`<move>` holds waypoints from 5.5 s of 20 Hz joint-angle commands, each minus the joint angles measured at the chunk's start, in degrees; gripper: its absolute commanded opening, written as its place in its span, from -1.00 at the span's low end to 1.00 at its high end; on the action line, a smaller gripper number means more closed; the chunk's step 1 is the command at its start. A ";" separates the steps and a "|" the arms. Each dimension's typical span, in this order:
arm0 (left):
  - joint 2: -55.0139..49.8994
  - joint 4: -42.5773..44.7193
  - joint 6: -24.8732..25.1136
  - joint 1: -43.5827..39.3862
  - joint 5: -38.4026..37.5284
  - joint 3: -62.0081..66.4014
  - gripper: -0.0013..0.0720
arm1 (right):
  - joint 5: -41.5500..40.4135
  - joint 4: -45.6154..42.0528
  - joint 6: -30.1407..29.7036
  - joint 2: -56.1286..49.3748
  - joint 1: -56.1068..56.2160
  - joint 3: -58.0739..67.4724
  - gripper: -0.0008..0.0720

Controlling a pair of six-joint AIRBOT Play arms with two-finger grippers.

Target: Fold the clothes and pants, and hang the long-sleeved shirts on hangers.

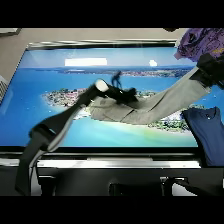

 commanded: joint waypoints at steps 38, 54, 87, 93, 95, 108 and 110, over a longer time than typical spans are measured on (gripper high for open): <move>26.32 17.86 0.55 37.62 -24.22 -1.64 -0.90 | -30.12 -2.21 26.53 -29.14 44.65 -0.02 -0.89; 26.27 17.92 0.55 37.64 -24.52 -2.71 -0.90 | -8.33 2.45 1.88 -13.38 16.15 0.52 0.19; 26.08 17.94 0.55 37.62 -24.46 -2.75 -0.90 | -27.87 40.63 -36.15 -26.45 3.69 -36.96 -0.89; 26.03 17.92 0.52 37.62 -24.46 -2.75 -0.90 | -29.46 28.15 -19.82 -26.40 3.69 -14.78 -0.89; 26.03 17.92 0.50 37.62 -24.46 -2.75 -0.90 | -30.01 22.62 -14.19 -26.40 3.30 -8.79 -0.89; 26.03 17.92 -1.03 37.62 -24.48 -2.75 -0.90 | -33.18 20.04 5.64 -24.28 -15.98 5.01 -0.89; 26.03 17.92 -1.16 37.62 -24.46 -2.75 -0.90 | -34.40 18.45 9.57 -22.93 -17.88 5.01 -0.89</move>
